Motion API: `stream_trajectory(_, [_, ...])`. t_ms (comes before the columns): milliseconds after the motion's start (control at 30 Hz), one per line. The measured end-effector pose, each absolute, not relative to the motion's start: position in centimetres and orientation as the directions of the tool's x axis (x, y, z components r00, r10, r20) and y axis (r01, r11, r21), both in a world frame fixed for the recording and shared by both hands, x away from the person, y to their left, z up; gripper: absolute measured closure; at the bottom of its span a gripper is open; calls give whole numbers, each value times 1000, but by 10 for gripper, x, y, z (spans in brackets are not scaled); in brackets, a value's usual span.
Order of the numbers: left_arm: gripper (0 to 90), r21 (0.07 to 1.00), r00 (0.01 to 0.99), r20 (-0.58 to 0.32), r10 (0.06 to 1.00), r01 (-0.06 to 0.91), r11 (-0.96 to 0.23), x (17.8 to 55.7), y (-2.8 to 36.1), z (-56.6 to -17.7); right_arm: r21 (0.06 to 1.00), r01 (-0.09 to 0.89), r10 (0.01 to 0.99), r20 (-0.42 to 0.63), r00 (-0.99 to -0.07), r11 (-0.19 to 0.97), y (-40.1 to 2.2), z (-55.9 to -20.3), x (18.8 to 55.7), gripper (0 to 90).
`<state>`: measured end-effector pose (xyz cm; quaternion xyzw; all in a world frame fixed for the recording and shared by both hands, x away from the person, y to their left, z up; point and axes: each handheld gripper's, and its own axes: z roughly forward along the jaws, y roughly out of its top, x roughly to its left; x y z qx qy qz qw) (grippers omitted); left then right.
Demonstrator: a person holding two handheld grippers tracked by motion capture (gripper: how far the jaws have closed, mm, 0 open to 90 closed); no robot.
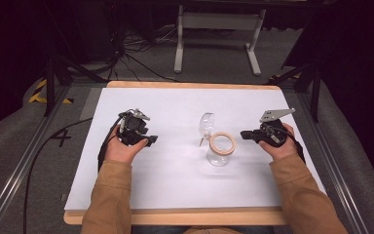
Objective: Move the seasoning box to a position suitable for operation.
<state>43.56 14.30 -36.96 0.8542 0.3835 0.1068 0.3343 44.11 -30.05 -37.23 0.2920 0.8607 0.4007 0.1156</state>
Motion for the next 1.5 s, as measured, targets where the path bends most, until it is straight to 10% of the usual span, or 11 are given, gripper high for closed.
stream_trajectory(1500, [483,617,844,-51,533,447,-648,400,105,-328,696,435,515,110,-850,571,-276,-412,453,900])
